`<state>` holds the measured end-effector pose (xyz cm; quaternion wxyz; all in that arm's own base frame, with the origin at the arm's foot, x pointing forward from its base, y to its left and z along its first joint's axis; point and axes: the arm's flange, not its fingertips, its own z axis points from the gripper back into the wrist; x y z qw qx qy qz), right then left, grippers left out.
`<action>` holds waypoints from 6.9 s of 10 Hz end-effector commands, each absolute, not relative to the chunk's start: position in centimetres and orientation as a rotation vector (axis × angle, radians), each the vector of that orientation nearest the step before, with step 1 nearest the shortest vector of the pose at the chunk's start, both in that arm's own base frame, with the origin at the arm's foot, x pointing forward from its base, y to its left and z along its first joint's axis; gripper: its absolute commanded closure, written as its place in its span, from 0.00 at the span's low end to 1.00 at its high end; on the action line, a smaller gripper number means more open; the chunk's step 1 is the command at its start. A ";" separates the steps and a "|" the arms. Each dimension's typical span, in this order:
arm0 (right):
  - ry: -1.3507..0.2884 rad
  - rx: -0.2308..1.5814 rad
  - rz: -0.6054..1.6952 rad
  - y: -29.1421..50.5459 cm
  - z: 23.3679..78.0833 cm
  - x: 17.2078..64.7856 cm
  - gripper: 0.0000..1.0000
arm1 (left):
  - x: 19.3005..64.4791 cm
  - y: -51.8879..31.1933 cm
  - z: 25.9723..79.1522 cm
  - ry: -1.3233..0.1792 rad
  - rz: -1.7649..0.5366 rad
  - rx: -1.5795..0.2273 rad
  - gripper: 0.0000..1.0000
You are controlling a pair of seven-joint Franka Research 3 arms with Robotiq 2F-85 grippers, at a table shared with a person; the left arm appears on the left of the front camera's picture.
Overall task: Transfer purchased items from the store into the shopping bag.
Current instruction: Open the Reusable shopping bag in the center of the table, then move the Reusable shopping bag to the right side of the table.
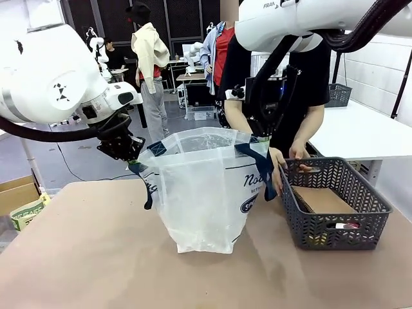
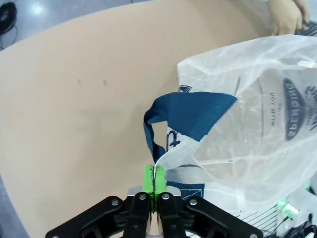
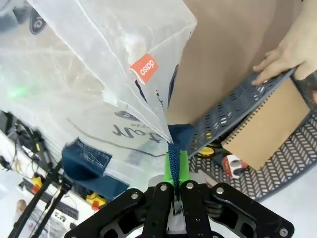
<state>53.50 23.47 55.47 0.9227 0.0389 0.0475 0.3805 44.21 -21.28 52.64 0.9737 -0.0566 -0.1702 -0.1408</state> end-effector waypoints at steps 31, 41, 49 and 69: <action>0.078 0.021 0.855 23.4 55.1 53.0 1.00 | 44.5 -22.7 52.8 -0.341 -0.419 -0.078 1.00; 0.024 -0.014 0.904 23.2 55.2 53.3 1.00 | 45.0 -23.1 52.7 -0.369 -0.462 -0.045 1.00; 0.020 -0.019 0.929 23.3 55.0 53.4 1.00 | 45.2 -23.7 52.7 -0.364 -0.533 -0.055 1.00; 0.032 0.019 0.913 23.6 55.5 53.3 1.00 | 44.8 -23.8 52.9 -0.374 -0.521 -0.059 1.00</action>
